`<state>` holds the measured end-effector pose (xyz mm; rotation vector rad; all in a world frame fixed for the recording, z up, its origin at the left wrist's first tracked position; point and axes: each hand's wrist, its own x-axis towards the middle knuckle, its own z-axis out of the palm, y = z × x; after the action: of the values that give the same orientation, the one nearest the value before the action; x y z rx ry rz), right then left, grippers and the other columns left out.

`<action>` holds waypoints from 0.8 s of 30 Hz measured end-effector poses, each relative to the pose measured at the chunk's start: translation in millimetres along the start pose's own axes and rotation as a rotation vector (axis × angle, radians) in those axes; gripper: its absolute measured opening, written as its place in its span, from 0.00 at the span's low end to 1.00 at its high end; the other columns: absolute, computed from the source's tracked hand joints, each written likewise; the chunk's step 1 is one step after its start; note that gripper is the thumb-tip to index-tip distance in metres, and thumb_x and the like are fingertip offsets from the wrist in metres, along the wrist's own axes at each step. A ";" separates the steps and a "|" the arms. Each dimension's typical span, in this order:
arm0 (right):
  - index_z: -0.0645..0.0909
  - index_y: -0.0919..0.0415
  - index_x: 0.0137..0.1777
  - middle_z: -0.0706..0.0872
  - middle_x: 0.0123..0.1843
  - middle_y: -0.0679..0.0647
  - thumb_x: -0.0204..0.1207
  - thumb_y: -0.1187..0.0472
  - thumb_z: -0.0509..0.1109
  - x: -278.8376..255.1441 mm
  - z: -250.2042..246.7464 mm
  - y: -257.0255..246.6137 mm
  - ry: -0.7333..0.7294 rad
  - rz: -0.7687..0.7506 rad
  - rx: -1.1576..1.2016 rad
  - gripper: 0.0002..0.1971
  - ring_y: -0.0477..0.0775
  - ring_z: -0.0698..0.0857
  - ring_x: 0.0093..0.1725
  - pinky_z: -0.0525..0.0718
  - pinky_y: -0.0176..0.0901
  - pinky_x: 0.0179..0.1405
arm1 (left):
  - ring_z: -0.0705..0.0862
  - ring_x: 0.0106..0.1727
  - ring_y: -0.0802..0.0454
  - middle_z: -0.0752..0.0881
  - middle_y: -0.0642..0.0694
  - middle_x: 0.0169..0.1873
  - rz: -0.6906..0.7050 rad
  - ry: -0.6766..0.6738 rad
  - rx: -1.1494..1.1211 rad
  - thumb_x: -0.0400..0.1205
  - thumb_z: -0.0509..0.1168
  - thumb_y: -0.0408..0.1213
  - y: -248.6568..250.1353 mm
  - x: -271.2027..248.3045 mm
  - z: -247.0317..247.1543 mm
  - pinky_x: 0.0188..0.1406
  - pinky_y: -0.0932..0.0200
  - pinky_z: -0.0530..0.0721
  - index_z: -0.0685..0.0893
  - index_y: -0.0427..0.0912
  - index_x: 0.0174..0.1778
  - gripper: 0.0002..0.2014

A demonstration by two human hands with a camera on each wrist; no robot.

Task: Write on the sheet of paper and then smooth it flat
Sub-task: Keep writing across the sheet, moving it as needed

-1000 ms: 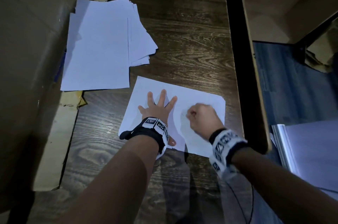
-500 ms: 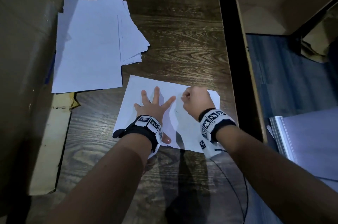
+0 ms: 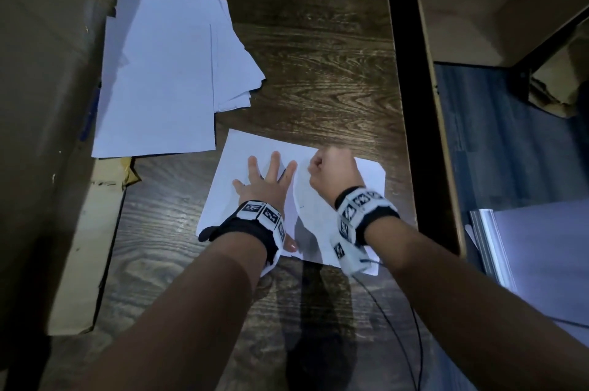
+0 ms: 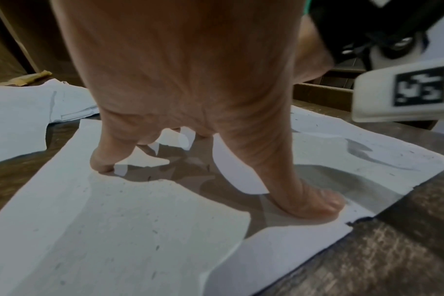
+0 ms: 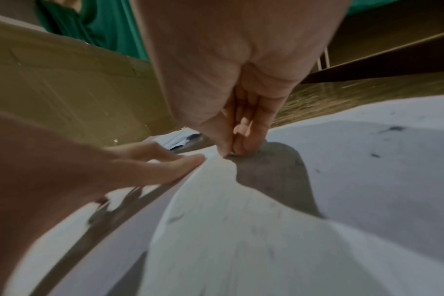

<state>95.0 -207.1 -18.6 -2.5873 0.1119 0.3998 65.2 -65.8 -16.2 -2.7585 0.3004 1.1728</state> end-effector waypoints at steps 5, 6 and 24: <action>0.87 0.61 0.43 0.88 0.43 0.57 0.76 0.63 0.68 -18.1 0.1 -0.5 -0.062 -0.065 -0.056 0.07 0.58 0.86 0.41 0.89 0.50 0.42 | 0.31 0.85 0.25 0.22 0.45 0.84 -0.008 -0.007 0.018 0.56 0.82 0.72 1.1 2.9 -1.3 0.80 0.23 0.62 0.20 0.54 0.83 0.82; 0.87 0.62 0.42 0.88 0.42 0.58 0.76 0.63 0.68 -6.7 -2.1 -1.8 -0.042 -0.046 -0.051 0.07 0.58 0.87 0.40 0.90 0.50 0.40 | 0.31 0.85 0.25 0.22 0.45 0.84 -0.007 -0.004 0.021 0.56 0.81 0.72 0.6 2.4 -0.4 0.79 0.23 0.62 0.20 0.54 0.83 0.82; 0.84 0.61 0.36 0.86 0.36 0.58 0.76 0.65 0.66 9.0 0.7 -1.8 0.041 0.001 0.010 0.09 0.59 0.86 0.36 0.85 0.44 0.34 | 0.30 0.85 0.25 0.22 0.46 0.84 -0.009 -0.031 -0.013 0.57 0.83 0.69 -0.9 6.9 -1.3 0.79 0.23 0.60 0.20 0.54 0.83 0.82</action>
<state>103.7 -205.3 -21.0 -2.5861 0.1288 0.3457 71.0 -66.1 -20.2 -2.7469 0.2772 1.2183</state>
